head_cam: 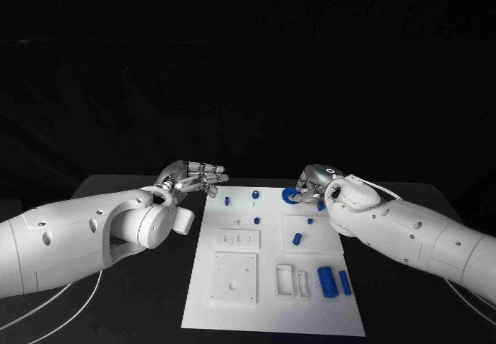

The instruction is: Assemble the parts on the task board

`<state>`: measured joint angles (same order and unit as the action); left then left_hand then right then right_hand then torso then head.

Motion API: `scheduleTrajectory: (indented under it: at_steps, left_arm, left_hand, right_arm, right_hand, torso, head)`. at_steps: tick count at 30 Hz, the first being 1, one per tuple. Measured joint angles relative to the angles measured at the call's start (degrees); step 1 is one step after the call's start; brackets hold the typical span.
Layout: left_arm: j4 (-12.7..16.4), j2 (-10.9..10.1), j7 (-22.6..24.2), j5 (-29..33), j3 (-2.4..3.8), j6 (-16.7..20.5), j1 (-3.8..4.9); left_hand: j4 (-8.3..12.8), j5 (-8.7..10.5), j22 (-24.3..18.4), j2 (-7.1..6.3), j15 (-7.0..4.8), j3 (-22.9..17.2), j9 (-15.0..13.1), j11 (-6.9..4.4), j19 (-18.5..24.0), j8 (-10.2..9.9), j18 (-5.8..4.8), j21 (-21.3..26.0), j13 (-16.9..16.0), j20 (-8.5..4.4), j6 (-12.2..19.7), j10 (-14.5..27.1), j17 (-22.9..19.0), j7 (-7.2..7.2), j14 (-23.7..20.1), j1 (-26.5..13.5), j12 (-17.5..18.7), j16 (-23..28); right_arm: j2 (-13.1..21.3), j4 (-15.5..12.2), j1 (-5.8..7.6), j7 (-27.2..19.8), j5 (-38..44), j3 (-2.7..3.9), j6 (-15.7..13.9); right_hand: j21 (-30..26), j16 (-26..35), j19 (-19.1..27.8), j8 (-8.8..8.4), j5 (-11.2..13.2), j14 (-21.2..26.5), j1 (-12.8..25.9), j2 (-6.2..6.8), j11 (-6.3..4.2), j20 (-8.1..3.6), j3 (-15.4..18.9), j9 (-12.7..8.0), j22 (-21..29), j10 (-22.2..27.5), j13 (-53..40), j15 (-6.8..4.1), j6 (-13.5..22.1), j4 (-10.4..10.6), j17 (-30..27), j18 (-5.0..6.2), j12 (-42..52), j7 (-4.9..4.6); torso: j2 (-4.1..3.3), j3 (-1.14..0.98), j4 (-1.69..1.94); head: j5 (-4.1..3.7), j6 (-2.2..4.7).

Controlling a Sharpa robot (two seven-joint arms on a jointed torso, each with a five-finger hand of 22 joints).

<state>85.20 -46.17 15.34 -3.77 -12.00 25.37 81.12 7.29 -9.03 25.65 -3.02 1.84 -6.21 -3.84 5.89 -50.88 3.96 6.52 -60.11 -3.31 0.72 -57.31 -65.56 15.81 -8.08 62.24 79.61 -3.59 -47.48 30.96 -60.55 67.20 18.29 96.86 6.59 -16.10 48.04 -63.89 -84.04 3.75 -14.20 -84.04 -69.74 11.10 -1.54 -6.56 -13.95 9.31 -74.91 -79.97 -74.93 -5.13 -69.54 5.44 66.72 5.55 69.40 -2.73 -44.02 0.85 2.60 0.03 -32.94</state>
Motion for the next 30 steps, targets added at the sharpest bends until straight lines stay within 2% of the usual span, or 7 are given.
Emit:
scheduleTrajectory:
  at_steps: [6,9,13,15,20,22,30]
  left_arm:
    - [-0.07,0.07,-0.05,-0.01,-0.02,-0.03,0.00]
    - [-0.08,0.08,-0.08,-0.01,-0.03,-0.04,0.00]
    - [-0.09,0.10,-0.11,-0.01,-0.04,-0.06,0.00]
    - [-0.11,0.10,-0.12,-0.01,-0.04,-0.07,0.00]
    - [-0.17,0.10,-0.16,-0.02,-0.05,-0.09,0.00]
    - [-0.19,0.09,-0.17,-0.02,-0.05,-0.10,0.00]
    - [-0.23,0.02,-0.20,-0.02,-0.06,-0.12,-0.01]
  left_hand:
    - [0.00,0.00,-0.01,0.00,0.00,0.00,0.00,0.00,0.00,0.00,-0.03,-0.23,0.00,0.00,0.00,0.00,0.01,0.00,0.00,0.00,0.00,0.00]
    - [0.00,0.00,-0.24,0.00,0.00,0.00,0.00,0.21,0.00,0.00,-0.05,-0.23,0.00,0.00,0.00,0.20,0.01,0.00,0.00,0.00,0.00,0.00]
    - [0.00,0.00,-0.25,0.00,0.00,0.00,0.00,0.20,0.00,0.00,-0.11,-0.23,0.01,0.00,0.00,0.20,0.01,0.00,0.00,0.00,0.00,0.00]
    - [0.00,0.00,-0.25,0.00,0.00,0.00,0.00,0.20,0.00,0.00,-0.28,-0.23,0.01,0.00,0.00,0.20,0.01,0.00,0.00,0.00,0.00,0.00]
    - [0.00,0.00,-0.24,0.00,0.00,0.00,0.00,0.20,0.00,0.00,-0.30,-0.23,0.01,0.00,0.00,0.20,0.01,0.00,0.00,0.00,0.00,0.00]
    - [0.00,0.00,-0.27,0.00,0.00,0.00,0.00,0.20,0.00,0.00,-0.31,-0.23,0.01,0.00,0.00,0.20,0.01,0.00,0.00,0.00,0.00,0.00]
    - [0.00,0.00,-0.43,0.00,0.00,0.00,0.00,0.20,0.00,0.00,-0.34,-0.23,0.01,0.00,0.21,0.20,0.01,-0.20,0.00,0.00,0.00,0.00]
  right_arm:
    - [-0.09,-0.52,0.01,0.85,1.78,-0.51,-0.53]
    - [-0.09,-0.79,0.02,1.14,2.55,-0.72,-0.68]
    - [-0.05,-1.30,0.02,1.32,3.30,-0.92,-0.93]
    - [0.06,-1.73,0.00,1.34,3.62,-0.99,-1.15]
    - [0.64,-3.01,-0.10,1.34,4.16,-1.10,-2.02]
    - [0.99,-3.76,-0.16,1.34,4.31,-1.14,-2.47]
    - [2.71,-7.66,-0.18,1.31,4.67,-1.16,-4.09]
  right_hand:
    - [0.23,0.00,0.00,0.00,-0.02,0.00,0.03,0.57,0.00,0.00,-0.08,0.16,0.00,0.00,0.00,0.00,-0.01,-0.56,-0.02,-0.24,0.00,0.01]
    - [0.23,0.00,0.00,-0.13,-1.13,0.00,-0.01,0.61,0.00,0.00,-0.16,-0.06,0.00,0.00,0.00,0.00,0.00,-1.12,-0.08,-0.25,0.00,0.00]
    - [0.23,0.00,0.00,-0.30,-4.88,0.00,0.07,0.69,0.01,0.00,-0.83,-0.26,0.00,0.01,0.01,0.00,0.01,-2.12,-0.16,-0.27,0.00,-0.01]
    - [0.23,0.00,0.00,-0.33,-7.92,0.00,0.30,0.92,0.01,0.00,-1.57,-0.57,0.00,0.01,0.01,0.00,0.02,-2.87,-0.16,-0.27,0.00,-0.01]
    - [0.40,0.00,0.00,-0.51,-12.23,0.00,0.70,1.31,0.01,0.00,-2.60,-0.87,0.00,0.01,0.01,0.01,0.03,-4.71,-0.34,-0.27,0.00,-0.02]
    - [0.75,0.00,0.00,-0.51,-12.72,0.00,1.24,1.35,0.01,0.00,-2.78,-0.98,0.00,0.01,0.01,0.01,0.03,-5.62,-0.43,-0.27,0.00,-0.02]
    - [0.98,0.00,0.00,-0.51,-12.72,0.00,1.66,1.04,0.01,0.01,-2.68,-1.07,0.00,0.01,0.01,0.01,0.03,-5.72,-0.43,-0.28,0.00,-0.03]
  torso:
    - [0.00,-0.01,0.00]
    - [0.00,-0.01,0.00]
    - [0.00,-0.01,0.00]
    - [0.00,-0.01,0.00]
    - [-0.01,-0.08,0.04]
    - [-0.01,-0.08,0.04]
    - [0.02,-0.08,-0.02]
  head:
    - [-0.18,0.05]
    - [-0.19,0.10]
    - [-0.20,0.15]
    - [-0.20,0.21]
    - [-0.09,0.27]
    - [-0.03,0.27]
    - [0.15,0.23]
